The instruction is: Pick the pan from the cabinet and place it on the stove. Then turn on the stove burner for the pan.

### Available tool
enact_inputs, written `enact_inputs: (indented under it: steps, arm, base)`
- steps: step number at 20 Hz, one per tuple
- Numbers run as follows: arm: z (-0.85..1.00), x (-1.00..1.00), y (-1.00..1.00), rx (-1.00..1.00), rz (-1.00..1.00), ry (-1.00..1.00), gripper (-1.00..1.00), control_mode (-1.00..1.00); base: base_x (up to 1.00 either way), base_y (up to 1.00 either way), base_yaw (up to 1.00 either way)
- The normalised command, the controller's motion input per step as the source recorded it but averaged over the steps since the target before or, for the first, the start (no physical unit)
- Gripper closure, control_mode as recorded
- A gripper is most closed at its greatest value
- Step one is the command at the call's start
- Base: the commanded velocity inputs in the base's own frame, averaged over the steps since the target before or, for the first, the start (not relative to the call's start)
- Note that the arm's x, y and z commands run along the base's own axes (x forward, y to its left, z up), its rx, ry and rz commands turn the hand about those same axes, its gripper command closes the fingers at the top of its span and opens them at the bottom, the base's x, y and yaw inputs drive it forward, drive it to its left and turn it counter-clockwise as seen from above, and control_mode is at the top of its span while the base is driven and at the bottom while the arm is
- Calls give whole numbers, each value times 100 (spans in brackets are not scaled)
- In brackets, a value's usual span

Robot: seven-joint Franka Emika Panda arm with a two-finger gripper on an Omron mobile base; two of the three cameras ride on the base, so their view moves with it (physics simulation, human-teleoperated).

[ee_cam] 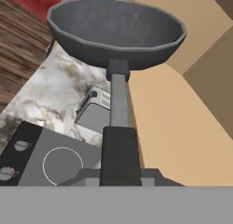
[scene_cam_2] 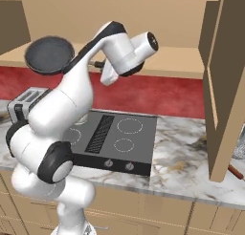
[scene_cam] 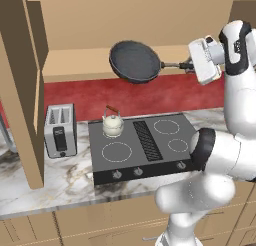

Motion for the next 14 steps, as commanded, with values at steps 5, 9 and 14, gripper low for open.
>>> enact_inputs:
  steps: [5,9,14]
  arm:
    - [-3,-86,-4,0,0,-9,100,-100]
    - [-16,-76,-13,0,0,-2,100,-100]
    - [-26,-63,-13,-4,-4,0,100,-100]
  base:
    - [0,0,0]
    - [0,0,0]
    - [0,0,0]
